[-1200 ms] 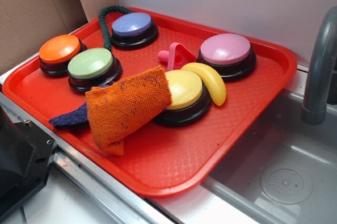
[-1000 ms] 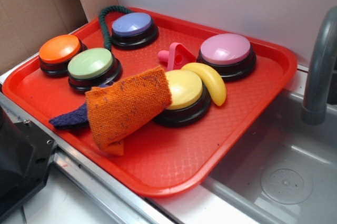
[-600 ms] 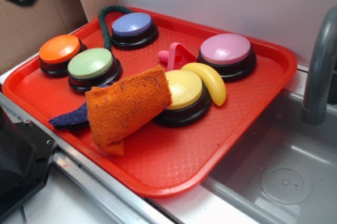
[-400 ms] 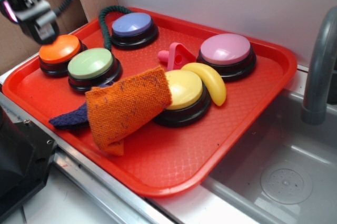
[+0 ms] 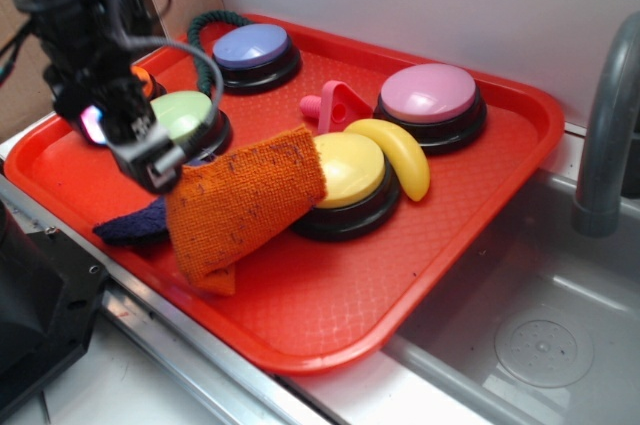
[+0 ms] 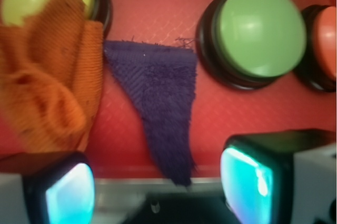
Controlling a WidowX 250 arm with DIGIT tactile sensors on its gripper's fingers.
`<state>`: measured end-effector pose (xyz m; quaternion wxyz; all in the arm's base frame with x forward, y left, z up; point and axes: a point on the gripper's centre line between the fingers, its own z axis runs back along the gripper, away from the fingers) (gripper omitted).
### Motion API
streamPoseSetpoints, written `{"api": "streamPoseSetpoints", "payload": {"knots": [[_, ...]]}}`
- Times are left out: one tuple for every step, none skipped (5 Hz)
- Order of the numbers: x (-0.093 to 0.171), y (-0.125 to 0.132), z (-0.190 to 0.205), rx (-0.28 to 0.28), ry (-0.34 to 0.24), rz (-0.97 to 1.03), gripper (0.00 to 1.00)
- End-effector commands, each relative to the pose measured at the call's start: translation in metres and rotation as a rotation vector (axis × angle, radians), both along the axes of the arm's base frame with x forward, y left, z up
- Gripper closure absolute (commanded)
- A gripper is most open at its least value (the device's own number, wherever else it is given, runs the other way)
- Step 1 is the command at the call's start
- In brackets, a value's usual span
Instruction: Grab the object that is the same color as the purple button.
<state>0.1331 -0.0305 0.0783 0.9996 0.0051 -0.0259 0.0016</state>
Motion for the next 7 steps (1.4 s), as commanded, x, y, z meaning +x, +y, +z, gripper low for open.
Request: {"api": "streamPoseSetpoints", "payload": {"knots": [[0.003, 0.001, -0.038, 0.073, 0.005, 0.029, 0.00], [0.002, 0.006, -0.051, 0.064, 0.023, 0.044, 0.00], [0.000, 0.008, -0.059, 0.075, 0.032, 0.042, 0.00], [-0.002, 0.008, -0.065, 0.085, 0.045, 0.046, 0.00], [-0.002, 0.010, -0.070, 0.090, 0.023, 0.091, 0.83], [-0.002, 0.012, -0.071, 0.105, 0.038, 0.117, 1.00], [-0.002, 0.013, -0.073, 0.126, 0.046, 0.125, 1.00]]}}
